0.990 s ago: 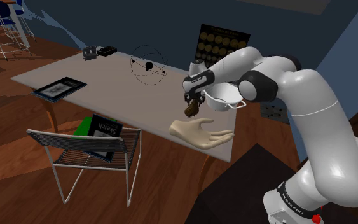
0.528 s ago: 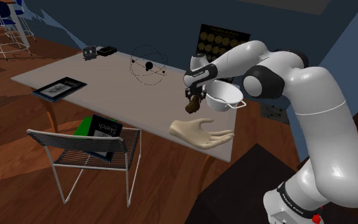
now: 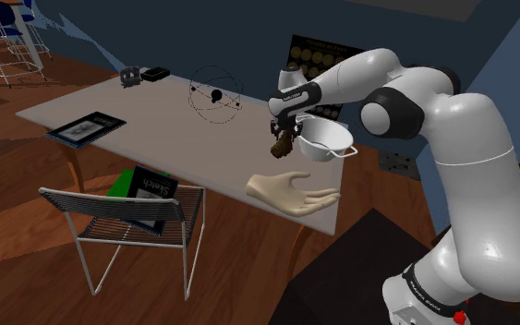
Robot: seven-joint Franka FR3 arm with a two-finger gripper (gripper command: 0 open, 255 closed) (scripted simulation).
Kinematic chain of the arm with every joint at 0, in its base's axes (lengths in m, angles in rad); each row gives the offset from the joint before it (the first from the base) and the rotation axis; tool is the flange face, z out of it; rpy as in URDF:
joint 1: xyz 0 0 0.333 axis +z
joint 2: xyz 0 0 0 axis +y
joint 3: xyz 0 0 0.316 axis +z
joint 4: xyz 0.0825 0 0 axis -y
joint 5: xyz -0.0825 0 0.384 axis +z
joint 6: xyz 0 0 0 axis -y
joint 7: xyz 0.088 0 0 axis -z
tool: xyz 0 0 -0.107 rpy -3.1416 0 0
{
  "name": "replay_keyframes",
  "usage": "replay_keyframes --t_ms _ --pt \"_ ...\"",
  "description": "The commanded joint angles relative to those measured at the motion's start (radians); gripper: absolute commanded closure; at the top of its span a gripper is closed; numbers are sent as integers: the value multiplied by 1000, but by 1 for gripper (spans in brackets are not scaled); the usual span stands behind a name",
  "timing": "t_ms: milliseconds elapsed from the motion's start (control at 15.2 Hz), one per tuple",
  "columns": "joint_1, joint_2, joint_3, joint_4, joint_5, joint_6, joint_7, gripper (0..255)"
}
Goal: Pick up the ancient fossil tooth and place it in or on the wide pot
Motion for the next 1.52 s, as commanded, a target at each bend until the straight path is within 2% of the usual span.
replay_keyframes --t_ms 0,726,1122,1452 --pt "3 -15 -4 4 -4 -19 0 255" --pt "13 -87 -21 32 -22 -117 -4 255" --pt "-104 -41 -26 104 3 -125 -121 255" --pt "-210 22 -23 211 28 -154 -215 255"
